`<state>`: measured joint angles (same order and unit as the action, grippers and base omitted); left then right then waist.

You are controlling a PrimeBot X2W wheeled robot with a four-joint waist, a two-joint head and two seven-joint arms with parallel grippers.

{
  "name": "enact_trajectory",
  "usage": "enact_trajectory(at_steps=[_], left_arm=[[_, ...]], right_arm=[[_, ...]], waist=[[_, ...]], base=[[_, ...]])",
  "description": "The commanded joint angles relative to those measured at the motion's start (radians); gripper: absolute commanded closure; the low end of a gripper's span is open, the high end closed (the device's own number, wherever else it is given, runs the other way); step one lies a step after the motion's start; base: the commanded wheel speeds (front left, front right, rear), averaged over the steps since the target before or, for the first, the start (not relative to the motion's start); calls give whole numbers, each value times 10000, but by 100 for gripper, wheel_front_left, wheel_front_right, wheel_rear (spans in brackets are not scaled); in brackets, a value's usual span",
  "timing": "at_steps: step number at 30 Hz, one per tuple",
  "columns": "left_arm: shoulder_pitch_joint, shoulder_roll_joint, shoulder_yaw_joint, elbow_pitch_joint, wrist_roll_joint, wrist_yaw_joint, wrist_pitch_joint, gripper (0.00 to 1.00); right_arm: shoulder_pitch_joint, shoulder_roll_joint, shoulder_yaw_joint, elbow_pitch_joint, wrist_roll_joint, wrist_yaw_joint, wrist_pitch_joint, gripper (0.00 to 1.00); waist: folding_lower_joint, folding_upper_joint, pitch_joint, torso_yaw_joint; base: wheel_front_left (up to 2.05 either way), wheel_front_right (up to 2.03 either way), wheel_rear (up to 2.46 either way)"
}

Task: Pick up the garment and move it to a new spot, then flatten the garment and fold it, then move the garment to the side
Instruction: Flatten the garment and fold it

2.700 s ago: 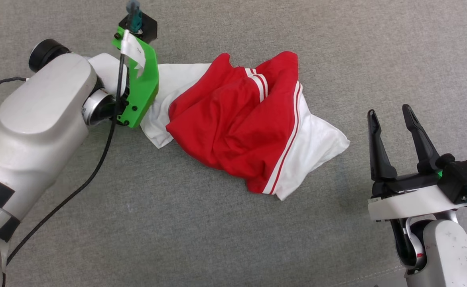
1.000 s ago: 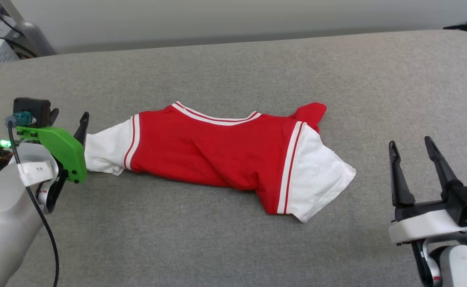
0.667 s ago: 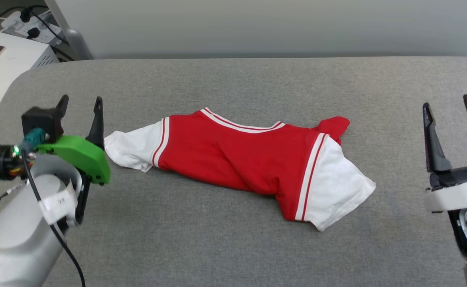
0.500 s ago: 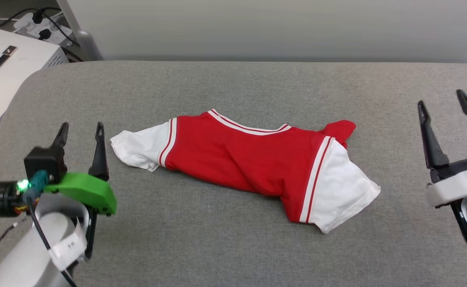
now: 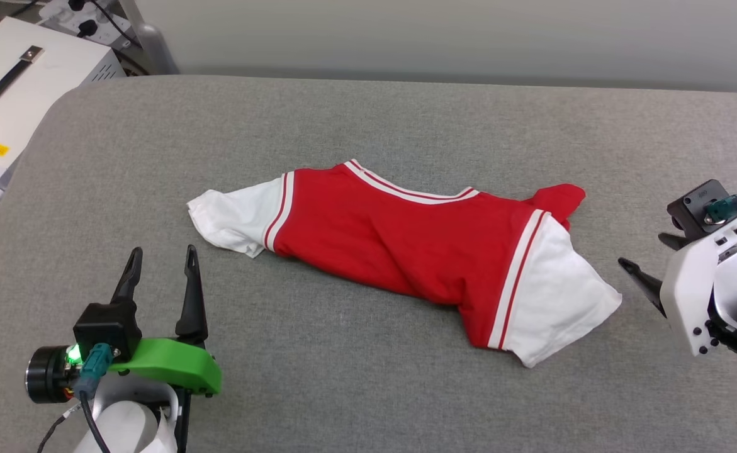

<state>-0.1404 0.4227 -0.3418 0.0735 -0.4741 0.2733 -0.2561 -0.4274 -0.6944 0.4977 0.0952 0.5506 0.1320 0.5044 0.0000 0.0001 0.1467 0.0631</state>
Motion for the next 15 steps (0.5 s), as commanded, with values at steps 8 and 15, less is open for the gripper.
enact_trajectory(at_steps=[8, 15], left_arm=[[-203, -792, 665, 234, 807, -777, -56, 0], [-384, -1326, 1166, 492, 1359, -1343, -56, 0]], right_arm=[[-719, -118, 579, 802, 1385, -13, 2256, 0], [-775, 210, 1447, 1887, 1408, -13, 2117, 0]], waist=[[0, -1, 858, 589], [0, -1, 1221, 869]], base=[[0, 0, 0], [0, 0, 0]])
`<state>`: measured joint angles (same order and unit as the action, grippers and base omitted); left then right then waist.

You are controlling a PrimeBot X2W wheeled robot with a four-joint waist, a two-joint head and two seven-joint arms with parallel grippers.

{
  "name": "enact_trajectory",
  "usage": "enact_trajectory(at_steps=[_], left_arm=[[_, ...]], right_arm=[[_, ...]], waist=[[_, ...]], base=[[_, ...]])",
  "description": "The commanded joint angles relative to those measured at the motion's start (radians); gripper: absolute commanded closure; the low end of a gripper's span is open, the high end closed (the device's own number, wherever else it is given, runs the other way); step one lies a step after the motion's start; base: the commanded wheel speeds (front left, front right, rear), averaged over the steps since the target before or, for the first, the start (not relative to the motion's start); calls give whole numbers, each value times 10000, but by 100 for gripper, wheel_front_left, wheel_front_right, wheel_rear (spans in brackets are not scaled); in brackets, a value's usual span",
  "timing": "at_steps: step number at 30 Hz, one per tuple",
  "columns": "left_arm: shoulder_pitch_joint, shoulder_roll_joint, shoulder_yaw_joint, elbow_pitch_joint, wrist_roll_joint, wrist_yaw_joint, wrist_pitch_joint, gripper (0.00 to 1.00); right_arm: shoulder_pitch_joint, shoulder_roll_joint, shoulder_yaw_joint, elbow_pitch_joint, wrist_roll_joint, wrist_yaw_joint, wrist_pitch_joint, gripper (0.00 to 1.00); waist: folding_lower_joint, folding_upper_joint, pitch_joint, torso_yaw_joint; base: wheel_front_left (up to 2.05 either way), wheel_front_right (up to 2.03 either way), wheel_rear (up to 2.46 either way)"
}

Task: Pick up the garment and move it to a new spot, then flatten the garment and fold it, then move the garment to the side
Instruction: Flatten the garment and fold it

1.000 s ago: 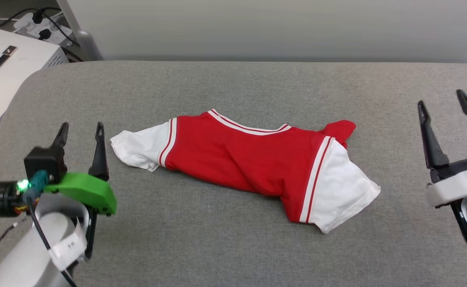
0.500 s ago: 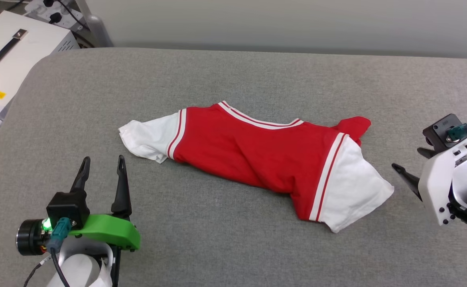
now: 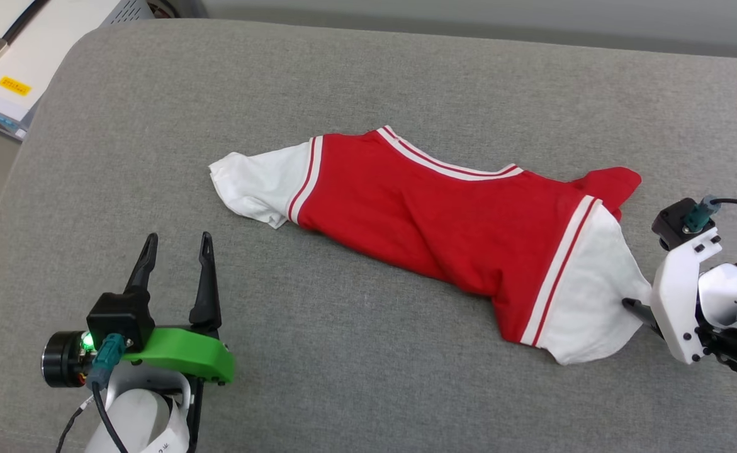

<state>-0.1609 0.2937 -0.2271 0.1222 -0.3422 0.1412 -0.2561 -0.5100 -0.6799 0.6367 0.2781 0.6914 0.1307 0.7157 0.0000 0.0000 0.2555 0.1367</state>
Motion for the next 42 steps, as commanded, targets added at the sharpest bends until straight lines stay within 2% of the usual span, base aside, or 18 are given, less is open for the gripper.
enact_trajectory(at_steps=[1, 5, 6, 7, 11, 17, 18, 25, 31, 38, 42], left_arm=[[-168, -103, 105, 53, 114, -92, -56, 0], [-110, -288, 446, 266, 346, -331, -57, 0], [-102, -312, 522, 322, 384, -381, -57, 0], [-92, -332, 611, 394, 423, -456, -57, 0], [-133, -261, 957, 772, 315, -911, -57, 0], [-783, 430, 1248, 1268, 375, -1420, 14, 0], [-1389, 787, 1243, 1325, 219, -1800, 493, 0], [-3309, 1825, 874, 1317, -235, -2510, 2410, 0], [-4968, 2609, -110, 1903, -1005, -2703, 4589, 0], [-6523, 3488, -2293, 2452, -3089, -2716, 8161, 0], [-7226, 3779, -3112, 2765, -4260, -2717, 9901, 0]], right_arm=[[121, 115, 255, 196, -23, 0, -66, 0], [295, 341, 706, 676, 27, 0, -558, 0], [277, 352, 774, 714, 11, 0, -745, 18], [230, 339, 827, 735, -35, 0, -1042, 100], [-50, 154, 699, 681, -312, 0, -2261, 100], [-132, -215, -58, 116, -599, 0, -3270, 100], [58, -375, -548, -259, -699, 0, -3312, 100], [662, -428, -1759, -1260, -1146, 0, -3115, 100], [1041, -51, -2459, -2088, -1587, 0, -2771, 100], [1077, 305, -2820, -2711, -2031, 0, -2381, 100], [999, 430, -2974, -2971, -2167, 0, -2187, 100]], waist=[[0, 0, 141, 133], [0, 0, 96, 13], [0, 0, 62, -38], [0, 0, 12, -104], [0, 0, -323, -400], [0, 0, -757, -911], [0, 0, -795, -1105], [0, 0, -421, -1482], [0, 0, 140, -1720], [0, 0, 837, -1969], [0, 0, 1281, -2101]], base=[[0, 0, 0], [0, 0, 0], [0, 0, 0], [0, 0, 0], [0, 0, 0], [0, 0, 0], [0, 0, 0], [0, 0, 0], [0, 0, 0], [0, 0, 0], [0, 0, 0]])
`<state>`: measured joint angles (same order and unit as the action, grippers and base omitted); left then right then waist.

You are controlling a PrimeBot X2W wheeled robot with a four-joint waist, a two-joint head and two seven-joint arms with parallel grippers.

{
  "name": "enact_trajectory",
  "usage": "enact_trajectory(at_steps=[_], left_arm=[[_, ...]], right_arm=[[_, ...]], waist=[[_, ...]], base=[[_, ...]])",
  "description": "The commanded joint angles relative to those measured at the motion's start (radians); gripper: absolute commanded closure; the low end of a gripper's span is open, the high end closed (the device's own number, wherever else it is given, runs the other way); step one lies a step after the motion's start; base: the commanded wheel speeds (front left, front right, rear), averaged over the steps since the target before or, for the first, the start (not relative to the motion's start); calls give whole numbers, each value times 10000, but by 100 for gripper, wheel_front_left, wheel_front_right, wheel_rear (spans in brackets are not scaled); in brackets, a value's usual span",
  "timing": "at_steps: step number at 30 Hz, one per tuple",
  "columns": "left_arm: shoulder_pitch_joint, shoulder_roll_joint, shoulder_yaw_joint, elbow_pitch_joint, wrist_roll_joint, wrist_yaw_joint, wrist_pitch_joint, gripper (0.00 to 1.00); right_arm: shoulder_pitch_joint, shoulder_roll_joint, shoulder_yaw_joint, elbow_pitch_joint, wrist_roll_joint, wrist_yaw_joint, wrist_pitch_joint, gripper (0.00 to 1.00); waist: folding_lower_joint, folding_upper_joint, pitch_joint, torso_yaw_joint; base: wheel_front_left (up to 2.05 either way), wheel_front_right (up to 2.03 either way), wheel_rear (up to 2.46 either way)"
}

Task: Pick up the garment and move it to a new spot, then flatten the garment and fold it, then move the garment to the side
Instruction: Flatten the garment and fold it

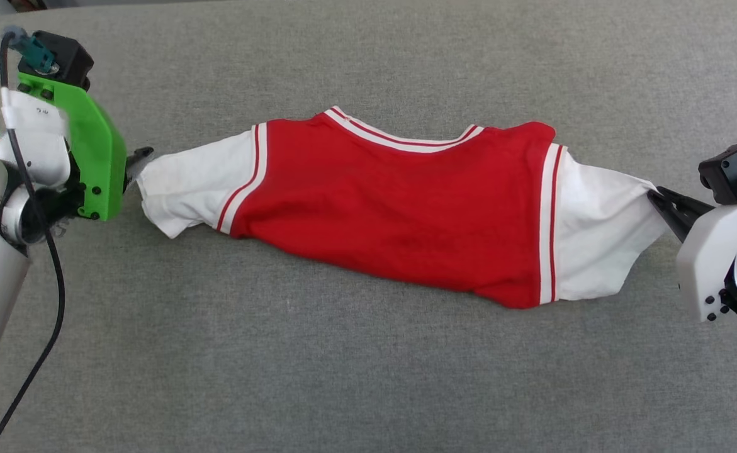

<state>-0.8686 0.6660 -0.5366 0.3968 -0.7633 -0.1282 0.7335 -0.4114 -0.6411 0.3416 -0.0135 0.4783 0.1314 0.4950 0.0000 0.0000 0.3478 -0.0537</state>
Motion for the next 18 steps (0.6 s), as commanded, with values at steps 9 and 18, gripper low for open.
enact_trajectory(at_steps=[9, 18], left_arm=[[-1030, 421, -1311, 1039, -978, -24, 1341, 0], [-754, 288, -2735, 1597, -1617, -24, 1303, 100]], right_arm=[[-212, 353, 4, -317, -219, -7, 198, 100], [-195, 392, 51, -78, -218, -7, 112, 100]], waist=[[0, 0, 1158, -567], [0, 0, 1055, -472]], base=[[0, 0, 0], [0, 0, 0]])
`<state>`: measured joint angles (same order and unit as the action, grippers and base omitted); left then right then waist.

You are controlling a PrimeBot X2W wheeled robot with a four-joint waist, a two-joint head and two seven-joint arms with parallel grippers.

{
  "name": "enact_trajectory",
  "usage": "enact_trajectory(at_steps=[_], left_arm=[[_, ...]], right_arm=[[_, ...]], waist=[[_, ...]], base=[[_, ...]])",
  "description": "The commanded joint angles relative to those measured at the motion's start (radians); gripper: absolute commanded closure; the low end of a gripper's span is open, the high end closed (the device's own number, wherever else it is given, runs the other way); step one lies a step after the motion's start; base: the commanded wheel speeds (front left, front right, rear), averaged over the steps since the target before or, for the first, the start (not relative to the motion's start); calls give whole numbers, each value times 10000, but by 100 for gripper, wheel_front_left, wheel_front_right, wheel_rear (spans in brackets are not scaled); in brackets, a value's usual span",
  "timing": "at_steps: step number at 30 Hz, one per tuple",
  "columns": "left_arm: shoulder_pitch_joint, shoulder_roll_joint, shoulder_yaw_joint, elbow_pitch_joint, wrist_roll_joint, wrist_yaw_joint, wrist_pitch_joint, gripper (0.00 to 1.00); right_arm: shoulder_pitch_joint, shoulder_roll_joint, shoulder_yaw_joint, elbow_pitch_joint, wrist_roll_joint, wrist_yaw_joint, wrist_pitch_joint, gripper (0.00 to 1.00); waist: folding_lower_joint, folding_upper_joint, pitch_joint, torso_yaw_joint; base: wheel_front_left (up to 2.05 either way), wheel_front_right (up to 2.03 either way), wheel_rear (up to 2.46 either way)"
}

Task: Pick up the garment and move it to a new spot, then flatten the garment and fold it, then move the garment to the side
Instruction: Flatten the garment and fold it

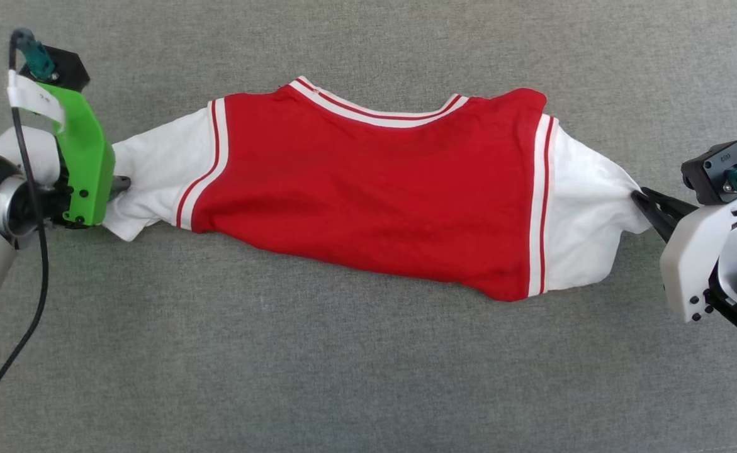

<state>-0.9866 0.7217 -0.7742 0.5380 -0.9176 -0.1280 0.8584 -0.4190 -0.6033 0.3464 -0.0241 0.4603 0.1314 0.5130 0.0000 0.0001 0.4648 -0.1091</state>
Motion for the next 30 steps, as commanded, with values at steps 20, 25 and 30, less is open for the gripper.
enact_trajectory(at_steps=[20, 25, 30], left_arm=[[-240, 737, -1145, -1570, 415, -26, -5541, 100], [-622, 1012, -886, -2540, 624, 147, -5851, 100], [-1240, 1052, -498, -3298, 769, 448, -6057, 100]], right_arm=[[-167, -622, -934, 295, 457, -7, -1825, 100], [-659, -674, -1240, 11, 281, -7, -2007, 100], [-1628, -503, -1510, -205, -36, -7, -2002, 100]], waist=[[0, -1, -2936, 1207], [0, -1, -3083, 1268], [0, -1, -2865, 1241]], base=[[0, 0, 0], [0, 0, 0], [0, 0, 0]])
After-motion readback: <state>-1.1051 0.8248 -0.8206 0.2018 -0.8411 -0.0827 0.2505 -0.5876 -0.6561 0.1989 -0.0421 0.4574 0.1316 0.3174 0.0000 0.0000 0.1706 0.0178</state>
